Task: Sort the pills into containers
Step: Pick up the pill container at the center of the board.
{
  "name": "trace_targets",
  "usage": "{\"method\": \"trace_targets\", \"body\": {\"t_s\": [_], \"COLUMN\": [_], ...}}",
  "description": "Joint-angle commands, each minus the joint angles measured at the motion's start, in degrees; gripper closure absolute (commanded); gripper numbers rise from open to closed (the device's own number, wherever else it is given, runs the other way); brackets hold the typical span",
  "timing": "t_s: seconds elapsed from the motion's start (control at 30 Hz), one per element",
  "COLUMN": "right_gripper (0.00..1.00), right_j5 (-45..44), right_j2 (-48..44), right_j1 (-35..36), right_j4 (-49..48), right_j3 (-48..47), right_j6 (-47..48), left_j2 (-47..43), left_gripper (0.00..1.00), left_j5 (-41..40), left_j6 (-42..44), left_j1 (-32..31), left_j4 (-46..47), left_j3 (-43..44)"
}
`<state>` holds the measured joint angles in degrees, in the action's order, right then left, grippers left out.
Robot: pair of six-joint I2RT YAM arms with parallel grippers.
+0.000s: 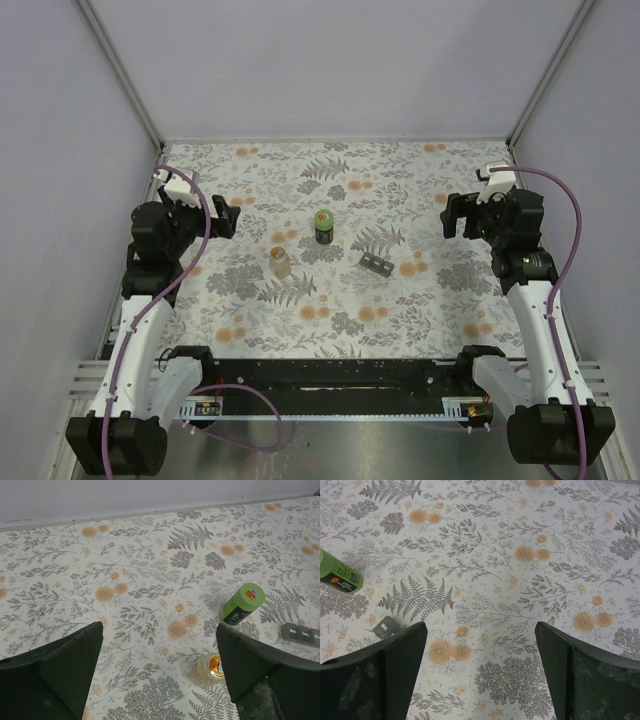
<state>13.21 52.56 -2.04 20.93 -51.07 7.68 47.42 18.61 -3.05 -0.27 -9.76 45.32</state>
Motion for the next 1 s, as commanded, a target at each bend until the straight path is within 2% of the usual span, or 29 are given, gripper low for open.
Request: {"method": "trace_targets", "body": {"t_s": [0.0,0.23,0.33,0.43,0.57,0.63,0.7,0.83,0.97], "right_gripper": [0.01,0.00,0.01,0.01,0.01,0.01,0.01,0.01,0.01], "right_j5": [0.7,0.4,0.3,-0.4,1.1,1.1,-0.5,-8.9,-9.0], "right_j2": [-0.5,-0.3,-0.2,-0.1,0.7,1.8,3.3,5.4,9.1], "right_j1": [-0.2,-0.2,-0.2,-0.3,-0.2,0.7,3.5,13.7,19.2], "right_j4": [-1.1,-0.5,1.4,5.9,13.3,16.2,17.7,15.6,12.4], "right_j3": [-1.1,-1.7,-3.4,-6.1,-8.3,-9.2,-9.6,-6.9,-7.3], "right_j6": [0.5,0.4,0.8,2.9,8.1,10.4,12.6,16.9,18.2], "left_j2": [-0.2,-0.3,0.0,0.7,0.8,0.9,1.8,3.5,3.6], "left_gripper": [0.01,0.01,0.01,0.01,0.01,0.01,0.01,0.01,0.01], "left_j5": [-2.8,-2.9,-5.6,-8.2,-7.7,-5.7,-4.7,-1.3,0.5], "left_j6": [0.2,1.0,1.1,1.7,2.6,5.7,6.3,7.6,8.9], "left_j1": [0.3,0.3,0.3,0.3,0.3,0.3,0.3,0.3,0.3], "left_j4": [2.4,1.5,-0.3,-2.4,-3.2,-3.9,-5.1,-9.2,-10.5], "left_j3": [0.5,1.1,2.4,4.3,5.5,5.9,7.1,10.0,10.6]}}
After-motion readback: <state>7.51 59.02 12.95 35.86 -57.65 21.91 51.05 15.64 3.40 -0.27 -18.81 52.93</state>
